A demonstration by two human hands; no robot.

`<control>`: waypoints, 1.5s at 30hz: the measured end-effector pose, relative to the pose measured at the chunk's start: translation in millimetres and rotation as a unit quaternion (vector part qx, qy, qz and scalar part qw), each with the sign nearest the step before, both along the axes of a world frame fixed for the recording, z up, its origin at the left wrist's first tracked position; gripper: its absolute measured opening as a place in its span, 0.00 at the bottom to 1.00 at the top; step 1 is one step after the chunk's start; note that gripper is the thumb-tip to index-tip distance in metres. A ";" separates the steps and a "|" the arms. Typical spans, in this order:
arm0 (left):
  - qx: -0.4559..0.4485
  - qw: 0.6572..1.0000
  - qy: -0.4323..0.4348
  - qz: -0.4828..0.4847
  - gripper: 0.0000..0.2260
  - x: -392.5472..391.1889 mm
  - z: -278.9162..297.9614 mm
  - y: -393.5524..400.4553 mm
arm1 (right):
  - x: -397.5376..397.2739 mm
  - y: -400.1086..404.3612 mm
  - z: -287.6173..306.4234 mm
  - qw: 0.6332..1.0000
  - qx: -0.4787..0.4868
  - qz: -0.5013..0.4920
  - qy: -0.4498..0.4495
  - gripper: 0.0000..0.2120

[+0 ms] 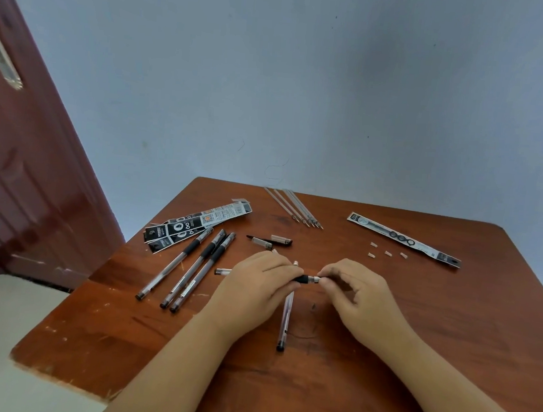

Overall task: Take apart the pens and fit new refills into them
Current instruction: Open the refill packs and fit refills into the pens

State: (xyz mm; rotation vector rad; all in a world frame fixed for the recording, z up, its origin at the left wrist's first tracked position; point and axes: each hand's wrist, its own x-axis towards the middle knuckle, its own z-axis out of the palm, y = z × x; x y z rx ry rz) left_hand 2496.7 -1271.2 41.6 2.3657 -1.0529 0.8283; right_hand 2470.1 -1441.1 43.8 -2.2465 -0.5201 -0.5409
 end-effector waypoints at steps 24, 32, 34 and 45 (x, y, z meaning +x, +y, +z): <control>-0.008 1.000 -0.027 -0.006 0.11 -1.2 -0.7 -3.4 | 0.1 -9.8 0.9 0.996 0.059 0.055 0.030 0.07; -0.008 0.999 -0.031 -0.004 0.11 -2.9 0.0 -3.6 | -0.6 -3.2 2.7 0.997 0.053 0.039 0.032 0.09; -0.017 0.999 -0.031 -0.002 0.10 -3.0 -0.1 -3.6 | 0.2 -4.2 3.2 0.997 0.067 0.044 0.019 0.14; -0.047 0.998 -0.031 -0.015 0.08 -6.0 0.1 -5.4 | 3.8 1.1 -4.0 1.000 0.006 0.019 -0.005 0.17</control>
